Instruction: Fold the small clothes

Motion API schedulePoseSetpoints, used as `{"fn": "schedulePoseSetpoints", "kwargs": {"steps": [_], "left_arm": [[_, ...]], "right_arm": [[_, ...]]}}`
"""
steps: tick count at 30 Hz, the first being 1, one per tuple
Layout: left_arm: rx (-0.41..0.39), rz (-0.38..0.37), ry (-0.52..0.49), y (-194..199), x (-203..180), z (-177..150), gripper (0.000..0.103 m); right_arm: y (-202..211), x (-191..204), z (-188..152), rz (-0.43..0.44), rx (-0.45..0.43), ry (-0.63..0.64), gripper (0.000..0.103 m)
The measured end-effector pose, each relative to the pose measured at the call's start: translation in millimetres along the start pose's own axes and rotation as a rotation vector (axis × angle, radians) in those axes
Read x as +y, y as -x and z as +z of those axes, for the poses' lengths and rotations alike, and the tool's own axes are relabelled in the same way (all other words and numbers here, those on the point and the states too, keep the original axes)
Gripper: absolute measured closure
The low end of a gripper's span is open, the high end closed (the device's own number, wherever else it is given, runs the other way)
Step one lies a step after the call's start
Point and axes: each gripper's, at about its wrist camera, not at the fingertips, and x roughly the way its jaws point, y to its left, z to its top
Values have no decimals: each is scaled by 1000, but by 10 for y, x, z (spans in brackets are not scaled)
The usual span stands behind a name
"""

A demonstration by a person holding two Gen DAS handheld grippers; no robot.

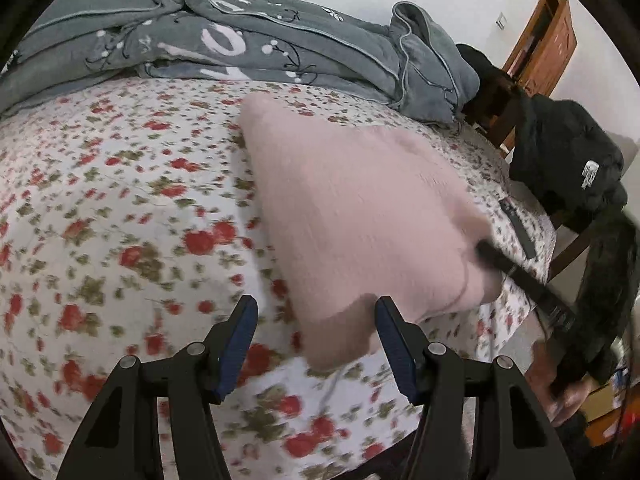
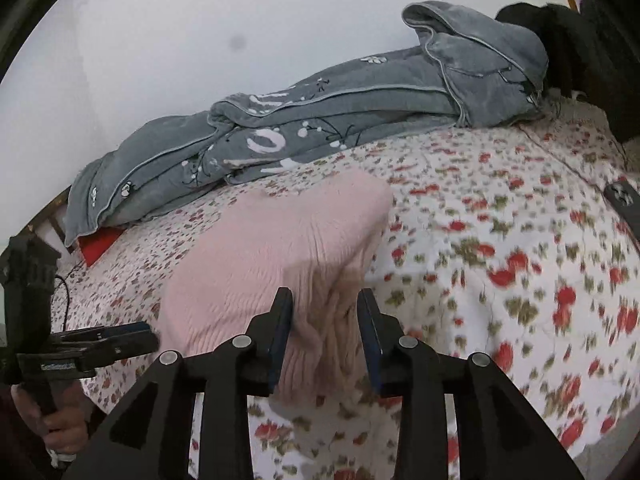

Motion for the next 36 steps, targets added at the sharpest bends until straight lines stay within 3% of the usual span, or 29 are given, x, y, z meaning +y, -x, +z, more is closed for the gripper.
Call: {"fn": "schedulePoseSetpoints", "kwargs": {"steps": [3, 8, 12, 21, 26, 28, 32, 36], "left_arm": [[26, 1, -2, -113, -105, 4, 44], [72, 24, -32, -223, -180, -101, 44], [10, -5, 7, -25, -82, -61, 44], [11, -73, 41, -120, -94, 151, 41], [24, 11, -7, -264, -230, 171, 30], [44, 119, -52, -377, -234, 99, 28], [46, 43, 39, -337, 17, -12, 28], [49, 23, 47, -188, 123, -48, 29]], "right_arm": [[-105, -36, -130, 0, 44, -14, 98], [101, -174, -208, 51, -56, -91, 99], [-130, -221, -309, -24, 55, -69, 99], [41, 10, -153, -31, 25, -2, 98], [211, -8, -92, 8, -47, -16, 98], [180, -34, -88, 6, -38, -26, 98], [43, -110, -145, -19, -2, -35, 98], [-86, -113, -167, -53, 29, -10, 98]]}}
